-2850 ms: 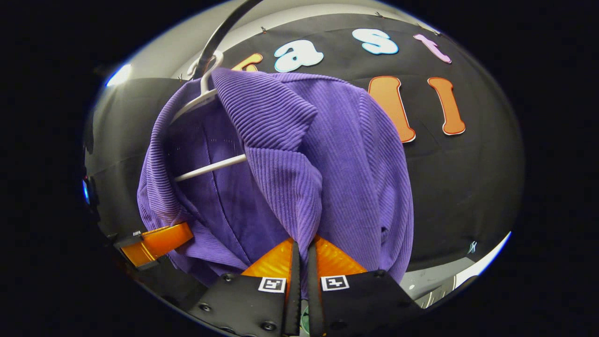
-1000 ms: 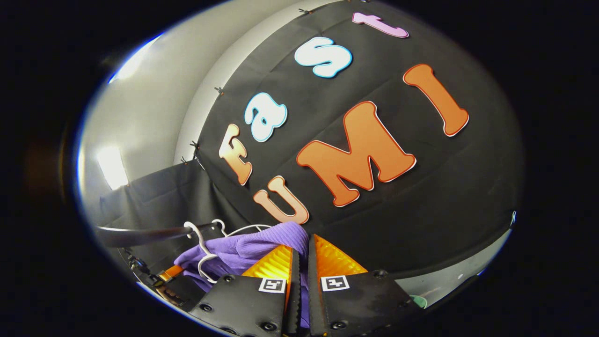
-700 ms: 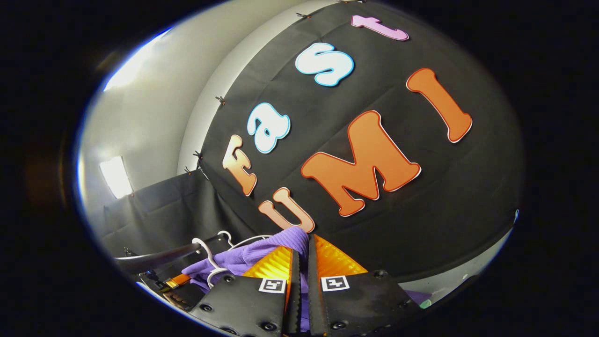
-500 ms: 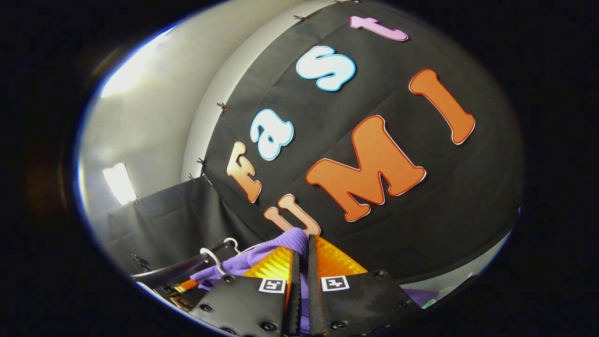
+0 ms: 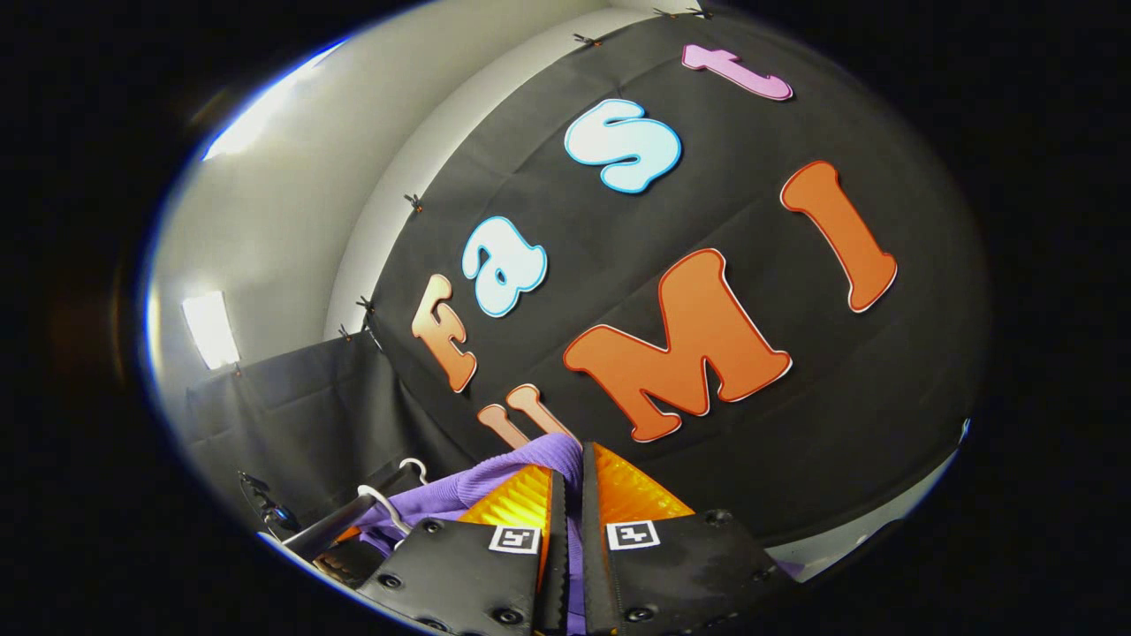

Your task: Grasp the clothes on the hanger with both hands and then place them into the laundry hamper below.

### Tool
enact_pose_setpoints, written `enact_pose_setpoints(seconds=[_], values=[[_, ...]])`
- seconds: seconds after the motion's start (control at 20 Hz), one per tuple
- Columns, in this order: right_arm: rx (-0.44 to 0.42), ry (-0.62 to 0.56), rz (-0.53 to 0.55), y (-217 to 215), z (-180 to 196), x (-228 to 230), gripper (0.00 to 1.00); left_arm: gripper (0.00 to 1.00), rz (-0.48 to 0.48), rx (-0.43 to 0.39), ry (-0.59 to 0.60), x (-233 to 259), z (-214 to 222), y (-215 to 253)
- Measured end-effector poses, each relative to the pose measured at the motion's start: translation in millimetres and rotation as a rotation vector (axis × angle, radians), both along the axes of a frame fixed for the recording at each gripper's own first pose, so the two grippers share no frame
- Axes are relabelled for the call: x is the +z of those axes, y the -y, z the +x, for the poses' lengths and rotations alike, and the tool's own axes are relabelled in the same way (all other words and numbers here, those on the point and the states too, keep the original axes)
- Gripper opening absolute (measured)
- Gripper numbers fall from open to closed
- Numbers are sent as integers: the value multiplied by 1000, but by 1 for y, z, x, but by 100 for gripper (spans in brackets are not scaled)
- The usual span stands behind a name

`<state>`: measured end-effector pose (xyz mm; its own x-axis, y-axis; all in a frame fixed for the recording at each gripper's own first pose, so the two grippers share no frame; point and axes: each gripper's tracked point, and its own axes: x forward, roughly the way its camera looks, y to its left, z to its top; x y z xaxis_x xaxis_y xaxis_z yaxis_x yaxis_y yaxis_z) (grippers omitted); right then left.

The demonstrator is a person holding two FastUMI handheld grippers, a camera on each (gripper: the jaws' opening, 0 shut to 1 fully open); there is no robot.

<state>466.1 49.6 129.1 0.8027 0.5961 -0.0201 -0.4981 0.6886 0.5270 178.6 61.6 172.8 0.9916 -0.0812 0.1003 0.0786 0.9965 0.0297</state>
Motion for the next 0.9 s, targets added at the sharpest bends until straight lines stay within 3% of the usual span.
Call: enact_pose_setpoints(seconds=[0.35, 0.9], values=[[-81, -18, -38, 14, 26, -19, 14, 0, 77, -32, -8, -1, 31, 5], [-100, -123, -124, 4, 28, -108, 14, 0, 9, 13, -104, -58, 55, -29]])
